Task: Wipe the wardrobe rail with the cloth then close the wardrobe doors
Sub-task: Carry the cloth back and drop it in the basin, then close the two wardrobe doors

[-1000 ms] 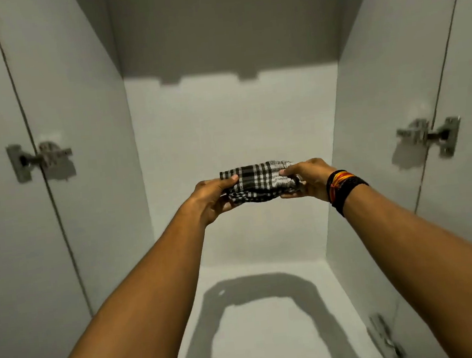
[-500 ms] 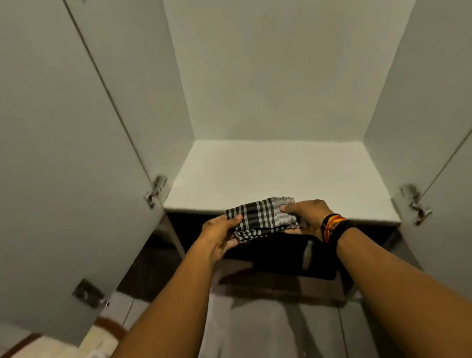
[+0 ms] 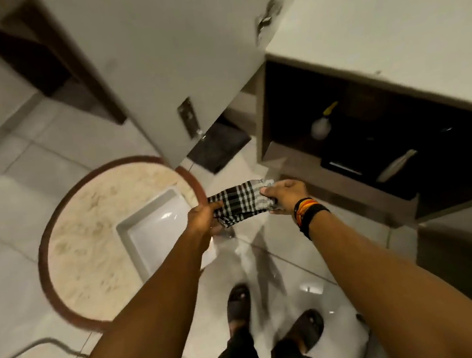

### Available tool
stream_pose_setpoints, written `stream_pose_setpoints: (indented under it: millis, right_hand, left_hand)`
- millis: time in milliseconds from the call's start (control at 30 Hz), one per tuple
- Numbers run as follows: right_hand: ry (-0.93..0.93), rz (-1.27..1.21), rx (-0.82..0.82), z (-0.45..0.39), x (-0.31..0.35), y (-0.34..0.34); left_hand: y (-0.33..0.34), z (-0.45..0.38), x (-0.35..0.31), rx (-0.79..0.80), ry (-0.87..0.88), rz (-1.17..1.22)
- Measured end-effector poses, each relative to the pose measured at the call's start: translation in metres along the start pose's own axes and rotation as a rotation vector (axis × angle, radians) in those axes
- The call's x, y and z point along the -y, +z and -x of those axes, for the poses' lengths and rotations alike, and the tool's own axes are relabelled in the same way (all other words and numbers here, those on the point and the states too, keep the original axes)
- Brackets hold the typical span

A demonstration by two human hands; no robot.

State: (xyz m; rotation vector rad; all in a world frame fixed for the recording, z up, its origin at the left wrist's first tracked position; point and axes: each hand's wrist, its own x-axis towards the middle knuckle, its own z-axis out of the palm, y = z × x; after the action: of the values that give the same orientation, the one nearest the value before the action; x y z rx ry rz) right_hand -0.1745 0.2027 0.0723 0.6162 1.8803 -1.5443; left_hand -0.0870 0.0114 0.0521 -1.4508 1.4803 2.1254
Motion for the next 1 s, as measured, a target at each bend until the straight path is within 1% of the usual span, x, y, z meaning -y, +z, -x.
stream_pose_setpoints:
  millis: [133, 200, 333, 433, 500, 567, 600, 700, 733, 800, 833, 900, 1000]
  right_hand:
    - [0.031, 0.086, 0.041, -0.004, -0.059, 0.105]
    - [0.023, 0.18, 0.057, -0.006, -0.086, 0.145]
    - [0.007, 0.324, 0.12, -0.011, -0.127, 0.195]
    - [-0.045, 0.555, 0.164, -0.016, -0.145, 0.212]
    - [-0.092, 0.668, 0.15, -0.013, -0.149, 0.215]
    - [-0.191, 0.731, 0.118, -0.003, -0.146, 0.209]
    - [-0.292, 0.784, 0.092, 0.001, -0.144, 0.203]
    - [-0.727, 1.048, 0.004, 0.011, -0.139, 0.17]
    - [-0.848, 1.159, -0.047, 0.012, -0.137, 0.157]
    - [-0.975, 1.286, -0.178, 0.013, -0.128, 0.128]
    - [-1.004, 1.297, -0.234, 0.014, -0.123, 0.114]
    - [-1.058, 1.276, -0.353, 0.019, -0.106, 0.081]
    - [-1.113, 1.263, -0.481, 0.029, -0.068, 0.042]
  left_hand:
    - [-0.099, -0.023, 0.039, -0.21, -0.002, 0.023]
    - [-0.138, -0.035, 0.059, -0.295, -0.005, 0.007]
    - [-0.183, -0.057, 0.088, -0.379, -0.05, -0.056]
    - [-0.194, -0.067, 0.104, -0.414, -0.085, -0.205]
    - [-0.191, -0.061, 0.108, -0.44, -0.023, -0.452]
    - [-0.183, -0.047, 0.11, -0.435, 0.143, -0.789]
    - [-0.18, -0.04, 0.111, -0.408, 0.265, -0.943]
    - [-0.164, -0.018, 0.11, -0.254, 0.696, -1.385]
    - [-0.152, -0.016, 0.108, -0.22, 0.835, -1.474]
    - [-0.116, -0.011, 0.098, -0.178, 1.071, -1.474]
    - [-0.096, -0.008, 0.092, -0.172, 1.142, -1.449]
    - [-0.049, 0.002, 0.075, -0.181, 1.242, -1.392]
    - [0.003, 0.015, 0.047, -0.24, 1.36, -1.348]
